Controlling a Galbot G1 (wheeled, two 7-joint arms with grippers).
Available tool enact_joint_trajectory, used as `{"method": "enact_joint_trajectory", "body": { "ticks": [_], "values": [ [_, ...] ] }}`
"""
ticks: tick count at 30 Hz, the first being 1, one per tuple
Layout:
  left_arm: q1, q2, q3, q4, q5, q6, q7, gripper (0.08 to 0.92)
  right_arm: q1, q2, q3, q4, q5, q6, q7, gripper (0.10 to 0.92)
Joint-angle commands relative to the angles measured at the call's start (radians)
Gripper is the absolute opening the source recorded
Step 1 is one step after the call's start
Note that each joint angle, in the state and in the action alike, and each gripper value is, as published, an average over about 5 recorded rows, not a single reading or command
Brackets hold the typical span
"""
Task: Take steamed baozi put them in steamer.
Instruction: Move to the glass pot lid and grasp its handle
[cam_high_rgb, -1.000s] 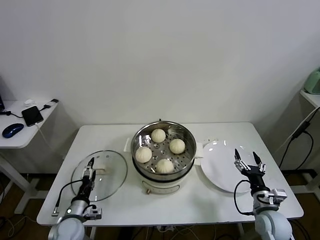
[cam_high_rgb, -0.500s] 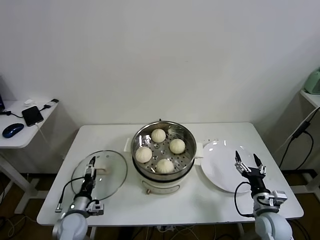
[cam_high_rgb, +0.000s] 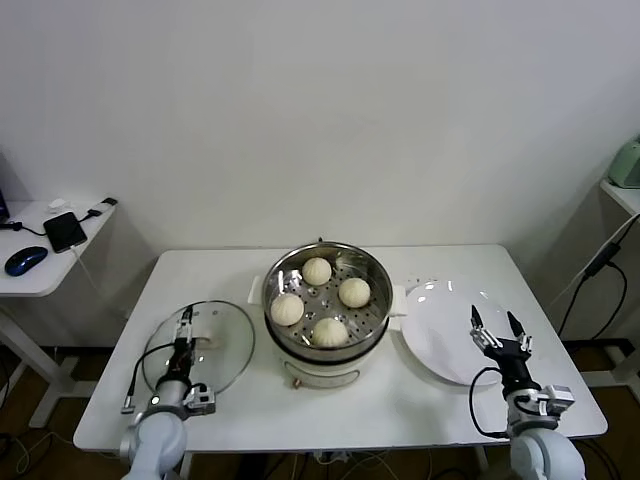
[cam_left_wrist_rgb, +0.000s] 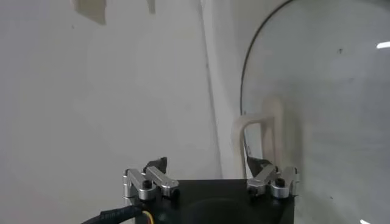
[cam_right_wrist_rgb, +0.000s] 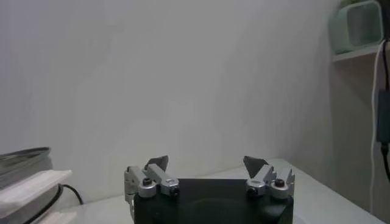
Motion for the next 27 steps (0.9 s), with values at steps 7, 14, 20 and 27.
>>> {"method": "enact_joint_trajectory", "body": {
  "ticks": [7,14,20,27],
  "values": [
    [-0.058,-0.006,-0.005,0.065,-0.029,0.019,-0.02,0.823,0.003,-0.001,0.008,-0.013,0.001,0.003,-0.006,0.823],
    [-0.048,-0.007,-0.009,0.081,-0.048,-0.006,-0.023,0.796,0.003,0.003,0.006,-0.015,0.0,0.002,-0.011,0.823],
    [-0.033,-0.007,-0.013,0.088,-0.067,-0.016,-0.03,0.637,0.001,0.001,0.008,-0.014,-0.003,0.003,-0.019,0.823],
    [-0.034,-0.008,-0.012,0.116,-0.081,-0.013,-0.058,0.429,-0.003,-0.002,0.014,-0.012,-0.001,0.003,-0.026,0.823]
  ]
}}
